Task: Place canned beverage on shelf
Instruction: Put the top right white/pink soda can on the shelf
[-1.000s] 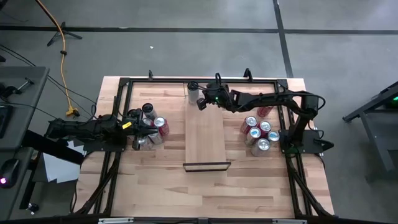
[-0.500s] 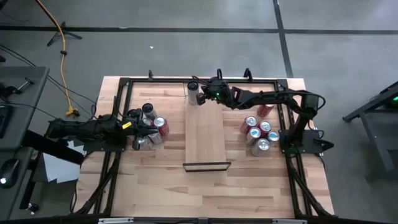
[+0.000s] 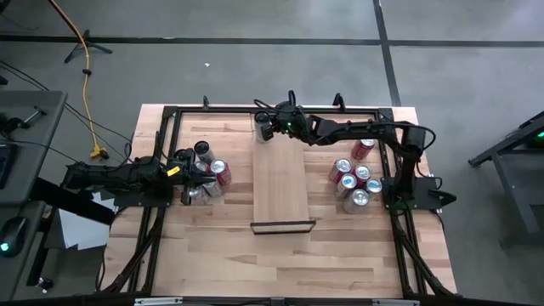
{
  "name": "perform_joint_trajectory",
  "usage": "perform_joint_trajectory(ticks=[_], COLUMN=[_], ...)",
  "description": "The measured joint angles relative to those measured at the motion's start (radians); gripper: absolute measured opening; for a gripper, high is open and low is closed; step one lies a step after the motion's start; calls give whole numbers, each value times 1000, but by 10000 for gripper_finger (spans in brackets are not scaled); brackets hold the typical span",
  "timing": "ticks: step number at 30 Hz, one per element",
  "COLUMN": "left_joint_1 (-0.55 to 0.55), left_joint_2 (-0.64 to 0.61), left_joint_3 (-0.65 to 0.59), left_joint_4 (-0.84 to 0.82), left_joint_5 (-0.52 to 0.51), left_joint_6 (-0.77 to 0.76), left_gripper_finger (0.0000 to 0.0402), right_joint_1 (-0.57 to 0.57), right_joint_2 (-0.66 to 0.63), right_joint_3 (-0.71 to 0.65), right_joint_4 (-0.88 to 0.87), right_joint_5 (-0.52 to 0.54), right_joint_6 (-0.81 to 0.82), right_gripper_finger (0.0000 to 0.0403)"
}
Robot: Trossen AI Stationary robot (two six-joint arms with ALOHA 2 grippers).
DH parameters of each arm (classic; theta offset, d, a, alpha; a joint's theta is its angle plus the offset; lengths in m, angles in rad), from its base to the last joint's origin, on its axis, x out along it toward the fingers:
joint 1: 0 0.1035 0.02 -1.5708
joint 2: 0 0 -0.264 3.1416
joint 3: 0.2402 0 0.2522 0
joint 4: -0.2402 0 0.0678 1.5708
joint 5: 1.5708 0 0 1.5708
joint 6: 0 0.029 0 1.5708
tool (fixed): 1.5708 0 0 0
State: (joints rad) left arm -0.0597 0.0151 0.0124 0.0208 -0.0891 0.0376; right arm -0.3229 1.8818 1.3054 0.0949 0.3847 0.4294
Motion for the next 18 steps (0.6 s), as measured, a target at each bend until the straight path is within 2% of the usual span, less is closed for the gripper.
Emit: perform_joint_trajectory(ticks=[6,10,18], left_joint_1=[0,0,0], left_joint_2=[0,0,0], left_joint_3=[0,0,0], left_joint_4=[0,0,0], left_joint_5=[0,0,0], left_joint_6=[0,0,0], left_gripper_finger=[5,5,5], right_joint_1=[-8,-16,-16], right_joint_2=[6,6,-12], right_joint_3=[9,9,9], right_joint_4=[-1,-1,-30], right_joint_5=[-13,-59,-53], right_joint_6=[15,36,-4], right_gripper_finger=[0,0,0])
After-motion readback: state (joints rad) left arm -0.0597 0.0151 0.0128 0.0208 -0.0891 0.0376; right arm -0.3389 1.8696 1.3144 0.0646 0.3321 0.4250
